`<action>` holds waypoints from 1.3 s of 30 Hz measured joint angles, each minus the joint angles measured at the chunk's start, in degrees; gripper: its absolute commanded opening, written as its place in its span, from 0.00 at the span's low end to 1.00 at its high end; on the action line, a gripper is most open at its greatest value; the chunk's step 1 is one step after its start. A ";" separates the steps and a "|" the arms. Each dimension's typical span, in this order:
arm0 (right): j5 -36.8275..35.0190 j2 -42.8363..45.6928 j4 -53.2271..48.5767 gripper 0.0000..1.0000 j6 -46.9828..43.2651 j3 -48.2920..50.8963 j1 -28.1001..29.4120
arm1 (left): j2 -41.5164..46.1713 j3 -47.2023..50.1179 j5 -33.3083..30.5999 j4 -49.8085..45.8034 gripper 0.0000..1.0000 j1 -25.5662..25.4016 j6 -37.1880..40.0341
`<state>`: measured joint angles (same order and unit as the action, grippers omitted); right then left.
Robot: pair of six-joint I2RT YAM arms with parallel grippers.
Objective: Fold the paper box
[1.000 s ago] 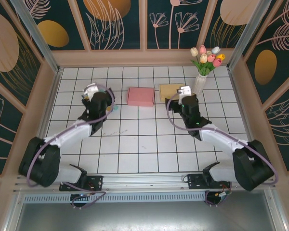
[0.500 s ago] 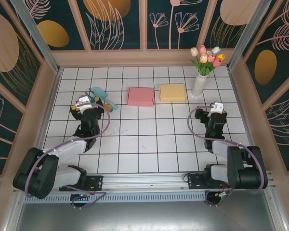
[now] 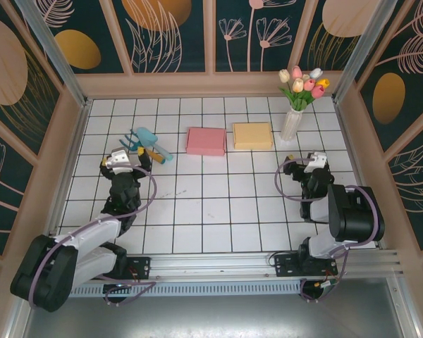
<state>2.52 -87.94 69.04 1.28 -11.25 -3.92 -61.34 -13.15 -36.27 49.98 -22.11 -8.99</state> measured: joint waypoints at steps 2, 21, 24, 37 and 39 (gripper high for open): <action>-0.37 0.00 0.02 0.99 -0.04 -0.83 0.83 | 2.32 2.01 -0.09 0.79 0.99 0.00 -0.02; -0.94 0.00 0.04 0.99 -0.09 -1.53 1.77 | -0.46 12.07 1.84 9.27 0.99 4.15 4.92; -0.96 0.00 0.04 0.99 -0.09 -1.53 1.77 | -5.90 12.00 4.52 13.92 0.99 6.56 4.92; -0.96 0.00 0.02 0.99 -0.09 -1.53 1.77 | -13.51 7.72 14.47 21.53 0.99 17.97 2.99; -0.96 0.02 0.04 0.99 -0.09 -1.53 1.77 | -17.44 7.67 15.52 25.33 0.99 18.51 2.99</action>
<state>1.56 -87.92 69.08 1.19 -12.78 -2.15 -78.78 -5.48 -20.75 75.31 -3.60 -6.00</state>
